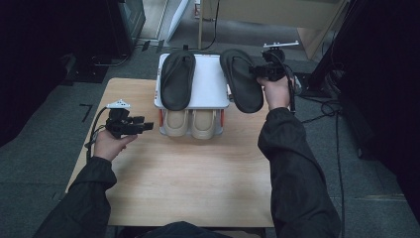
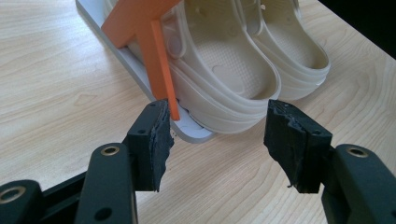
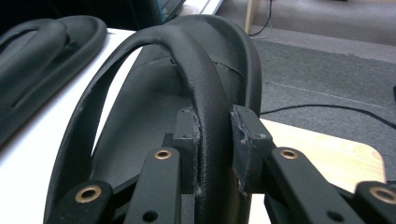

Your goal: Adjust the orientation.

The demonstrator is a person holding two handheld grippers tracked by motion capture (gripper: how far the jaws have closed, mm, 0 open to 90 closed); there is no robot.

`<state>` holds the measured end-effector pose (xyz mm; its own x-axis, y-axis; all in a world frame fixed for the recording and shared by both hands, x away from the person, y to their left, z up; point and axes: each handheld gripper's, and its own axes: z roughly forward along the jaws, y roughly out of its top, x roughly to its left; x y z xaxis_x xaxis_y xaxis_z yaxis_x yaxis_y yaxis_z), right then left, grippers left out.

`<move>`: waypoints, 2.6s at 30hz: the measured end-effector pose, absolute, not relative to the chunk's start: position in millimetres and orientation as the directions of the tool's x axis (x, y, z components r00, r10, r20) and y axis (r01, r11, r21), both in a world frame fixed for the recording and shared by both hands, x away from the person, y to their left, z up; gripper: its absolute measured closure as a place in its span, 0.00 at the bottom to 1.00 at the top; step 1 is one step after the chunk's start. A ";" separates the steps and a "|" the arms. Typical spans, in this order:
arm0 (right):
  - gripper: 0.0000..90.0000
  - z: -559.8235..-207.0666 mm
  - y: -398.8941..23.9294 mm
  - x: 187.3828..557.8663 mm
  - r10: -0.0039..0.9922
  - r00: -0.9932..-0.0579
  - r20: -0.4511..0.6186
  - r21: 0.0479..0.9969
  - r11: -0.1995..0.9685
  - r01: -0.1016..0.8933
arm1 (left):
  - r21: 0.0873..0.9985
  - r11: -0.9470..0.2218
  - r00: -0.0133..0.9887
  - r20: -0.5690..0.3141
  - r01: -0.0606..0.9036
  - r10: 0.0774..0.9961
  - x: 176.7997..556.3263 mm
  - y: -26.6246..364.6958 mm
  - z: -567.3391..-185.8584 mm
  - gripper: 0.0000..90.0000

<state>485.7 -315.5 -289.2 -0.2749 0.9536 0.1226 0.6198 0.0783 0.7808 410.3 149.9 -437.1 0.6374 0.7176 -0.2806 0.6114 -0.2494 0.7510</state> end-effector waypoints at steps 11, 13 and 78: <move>0.81 -299.5 -268.8 505.8 0.945 -0.308 0.110 0.776 0.112 0.621 | 0.754 -0.258 0.647 -0.275 0.604 0.712 411.2 150.0 -437.0 0.46; 0.81 -302.1 -262.5 508.9 0.945 -0.303 0.121 0.774 0.102 0.625 | 0.754 -0.259 0.648 -0.275 0.604 0.710 411.8 150.6 -436.7 0.46; 0.75 -335.1 -282.6 483.0 0.875 -0.479 0.075 0.796 0.236 0.557 | 0.756 -0.255 0.649 -0.278 0.603 0.708 412.9 153.7 -437.5 0.47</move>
<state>483.0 -282.6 -335.1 -0.4786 0.8748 0.0752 0.5572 0.2364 0.7960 412.9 153.7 -437.5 0.6489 0.7081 -0.2784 0.6028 -0.2552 0.7560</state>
